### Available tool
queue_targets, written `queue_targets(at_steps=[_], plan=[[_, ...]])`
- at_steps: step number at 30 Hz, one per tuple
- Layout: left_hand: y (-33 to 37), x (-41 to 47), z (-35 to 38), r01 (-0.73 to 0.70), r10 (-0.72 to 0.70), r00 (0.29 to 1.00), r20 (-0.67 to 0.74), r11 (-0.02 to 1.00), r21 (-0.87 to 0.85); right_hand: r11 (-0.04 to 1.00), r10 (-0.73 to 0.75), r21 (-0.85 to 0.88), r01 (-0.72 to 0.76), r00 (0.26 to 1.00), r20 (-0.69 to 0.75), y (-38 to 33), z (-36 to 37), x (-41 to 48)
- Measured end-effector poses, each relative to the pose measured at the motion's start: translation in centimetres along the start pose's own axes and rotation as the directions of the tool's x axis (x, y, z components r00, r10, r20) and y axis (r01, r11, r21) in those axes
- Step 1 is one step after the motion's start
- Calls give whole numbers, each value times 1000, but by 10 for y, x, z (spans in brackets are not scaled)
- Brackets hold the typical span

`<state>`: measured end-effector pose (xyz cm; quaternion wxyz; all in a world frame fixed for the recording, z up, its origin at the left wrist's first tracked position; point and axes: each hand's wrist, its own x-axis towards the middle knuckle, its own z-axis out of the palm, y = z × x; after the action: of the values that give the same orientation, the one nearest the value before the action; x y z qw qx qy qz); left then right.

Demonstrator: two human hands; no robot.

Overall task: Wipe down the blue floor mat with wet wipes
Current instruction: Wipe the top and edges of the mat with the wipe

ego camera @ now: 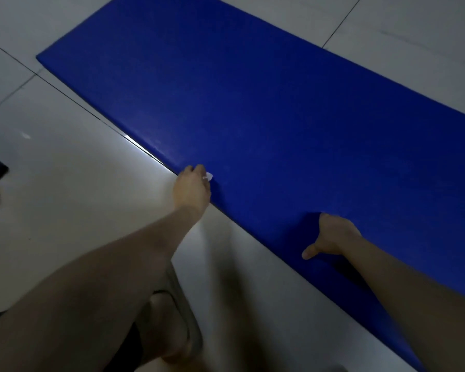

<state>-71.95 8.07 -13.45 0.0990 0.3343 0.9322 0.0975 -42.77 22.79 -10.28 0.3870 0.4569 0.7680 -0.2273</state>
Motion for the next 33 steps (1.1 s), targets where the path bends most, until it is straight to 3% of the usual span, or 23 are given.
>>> queue_targets(at_steps=[3,9,13,15,16,17,19,21,23,24,28,33], plan=[[21,-23,9,84,-80,996,34,987,-137,1000,1,7,-1,1000,3,-1,0,1],[80,-109,31,-209,251,951,179,952,-222,1000,-8,12,8,1000,3,0,-1,0],[84,-125,37,-522,559,776,291,829,-202,1000,-4,9,4,1000,-11,1,0,1],[72,-105,33,-641,640,698,321,758,-120,1000,-7,3,7,1000,-13,1,0,1],[63,-91,30,-657,643,695,323,750,-79,1000,-8,-4,8,1000,-12,1,0,2],[54,-74,26,-640,619,723,307,768,-39,1000,-10,-12,10,1000,-8,0,0,2],[31,-40,18,-508,492,846,207,861,27,1000,-11,-12,11,1000,-5,0,-1,3],[13,-13,8,-233,229,970,81,972,37,1000,-6,-4,6,1000,-3,1,0,3],[8,-4,4,20,-19,1000,16,999,-40,1000,-1,-7,1,1000,1,1,0,3],[12,-6,4,74,-74,997,15,995,-71,1000,1,-7,-1,1000,1,1,0,3],[36,-45,15,48,-33,995,93,985,-164,1000,-4,-9,4,1000,-12,-1,0,2],[82,-122,35,-181,235,943,234,957,-229,1000,-8,3,8,1000,-12,0,0,2]])
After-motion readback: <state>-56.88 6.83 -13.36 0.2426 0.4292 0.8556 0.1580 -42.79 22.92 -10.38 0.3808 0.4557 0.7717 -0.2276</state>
